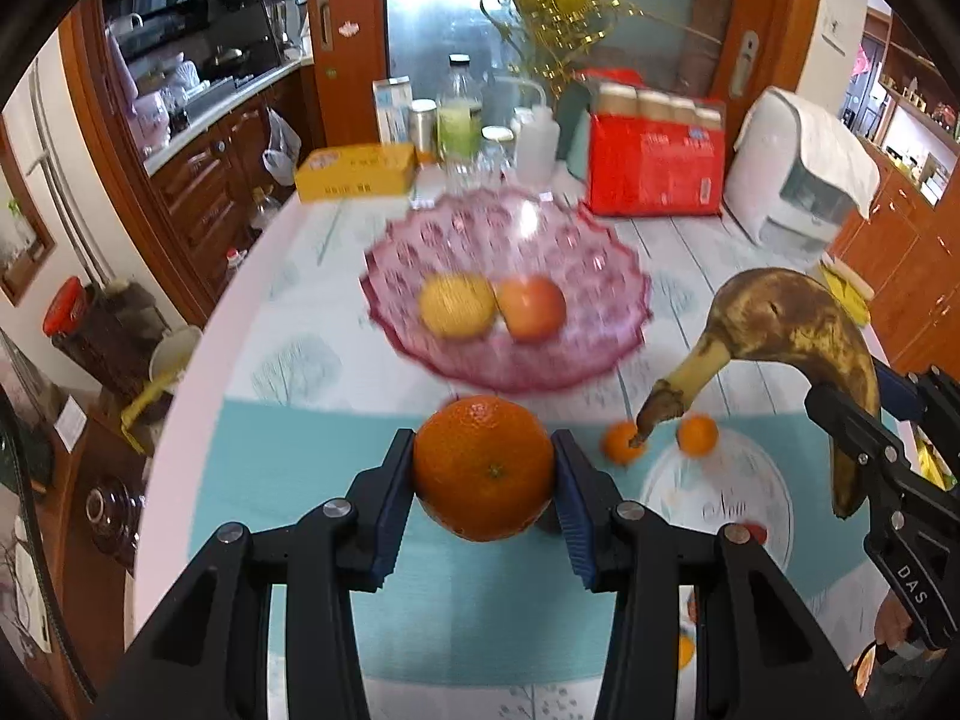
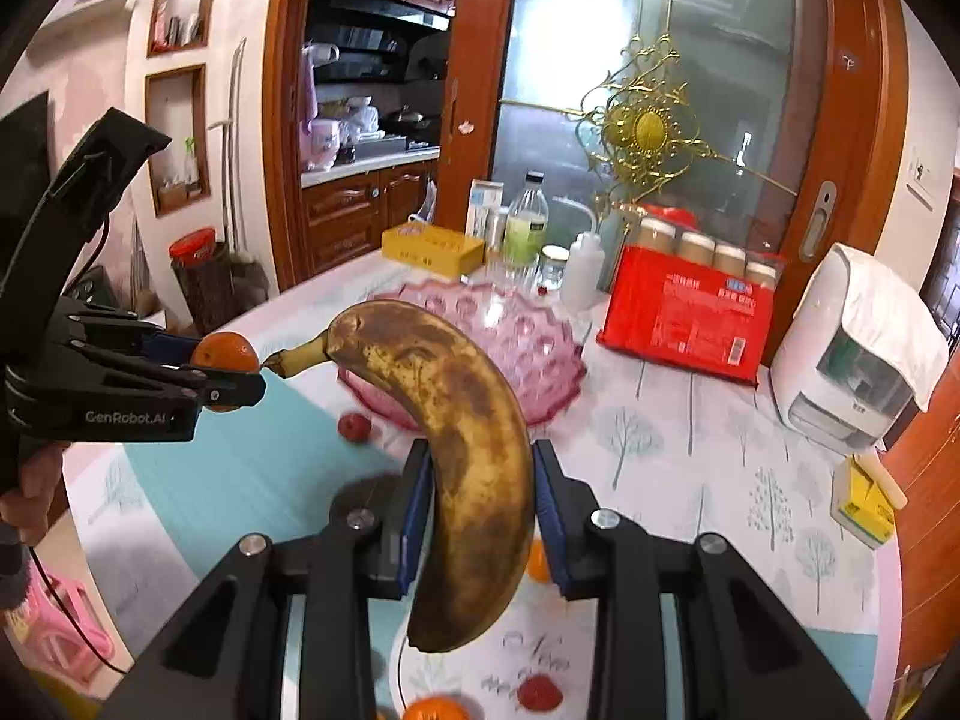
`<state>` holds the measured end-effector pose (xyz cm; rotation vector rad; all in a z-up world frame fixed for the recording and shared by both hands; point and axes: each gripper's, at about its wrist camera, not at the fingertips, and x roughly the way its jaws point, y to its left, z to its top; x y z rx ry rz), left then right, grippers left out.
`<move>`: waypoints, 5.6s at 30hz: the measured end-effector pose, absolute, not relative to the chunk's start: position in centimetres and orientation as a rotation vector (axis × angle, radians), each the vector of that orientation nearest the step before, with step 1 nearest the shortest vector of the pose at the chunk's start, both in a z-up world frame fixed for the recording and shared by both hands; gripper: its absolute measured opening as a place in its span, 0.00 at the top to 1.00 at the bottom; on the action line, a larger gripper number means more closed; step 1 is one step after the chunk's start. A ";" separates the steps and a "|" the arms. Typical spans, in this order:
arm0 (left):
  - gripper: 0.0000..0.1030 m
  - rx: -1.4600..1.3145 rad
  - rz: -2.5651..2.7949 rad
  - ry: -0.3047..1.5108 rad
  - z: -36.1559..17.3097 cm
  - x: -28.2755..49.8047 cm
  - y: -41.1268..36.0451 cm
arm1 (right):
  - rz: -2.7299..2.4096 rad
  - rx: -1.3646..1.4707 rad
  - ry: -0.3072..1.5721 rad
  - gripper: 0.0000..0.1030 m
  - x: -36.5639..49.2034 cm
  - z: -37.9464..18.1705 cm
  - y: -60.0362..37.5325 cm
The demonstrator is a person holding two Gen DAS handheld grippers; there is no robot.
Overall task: Organize fruits
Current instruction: 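Lift and carry the orange and banana with both tools into the pink bowl, then open both tools to release the fruit and withdraw from the bowl, then grasp the avocado with the left tool while the right tool grasps a mandarin orange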
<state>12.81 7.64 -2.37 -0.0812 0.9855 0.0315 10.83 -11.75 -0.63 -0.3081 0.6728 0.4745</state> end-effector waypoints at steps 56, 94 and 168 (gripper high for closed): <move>0.23 -0.087 -0.033 1.122 -14.6 37.8 13.5 | 0.192 0.048 1.084 0.52 33.6 -14.0 -6.1; 0.15 -0.094 0.033 0.955 -0.9 22.1 11.6 | 0.272 0.080 0.884 0.47 21.1 -0.9 -10.1; 0.13 -0.063 -0.046 1.240 -15.9 14.4 2.5 | 0.328 -0.025 1.239 0.56 5.3 -17.3 -16.9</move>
